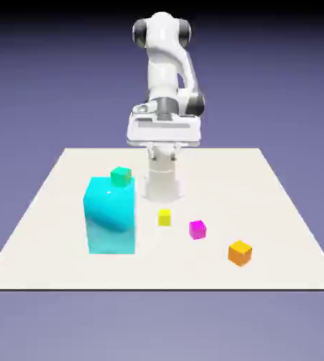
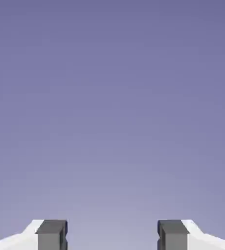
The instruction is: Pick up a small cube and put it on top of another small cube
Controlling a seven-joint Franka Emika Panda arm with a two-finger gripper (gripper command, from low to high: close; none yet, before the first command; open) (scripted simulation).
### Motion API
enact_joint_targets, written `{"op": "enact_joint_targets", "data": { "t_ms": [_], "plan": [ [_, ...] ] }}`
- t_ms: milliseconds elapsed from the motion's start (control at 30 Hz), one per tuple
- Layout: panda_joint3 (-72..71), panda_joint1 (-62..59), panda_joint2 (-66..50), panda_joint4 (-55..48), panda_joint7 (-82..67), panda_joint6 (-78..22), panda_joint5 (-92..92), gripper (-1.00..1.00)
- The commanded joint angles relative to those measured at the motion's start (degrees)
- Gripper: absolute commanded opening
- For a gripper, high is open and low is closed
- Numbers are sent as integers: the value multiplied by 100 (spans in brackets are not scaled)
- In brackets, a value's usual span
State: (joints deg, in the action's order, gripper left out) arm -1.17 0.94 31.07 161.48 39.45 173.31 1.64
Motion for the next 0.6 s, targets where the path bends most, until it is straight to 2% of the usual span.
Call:
{"op": "enact_joint_targets", "data": {
  "t_ms": [0,567],
  "plan": [
    [-97,21,-132,40,-250,-58,136,0],
    [-1748,379,-2368,715,-4486,-1039,2448,0]
  ]
}}
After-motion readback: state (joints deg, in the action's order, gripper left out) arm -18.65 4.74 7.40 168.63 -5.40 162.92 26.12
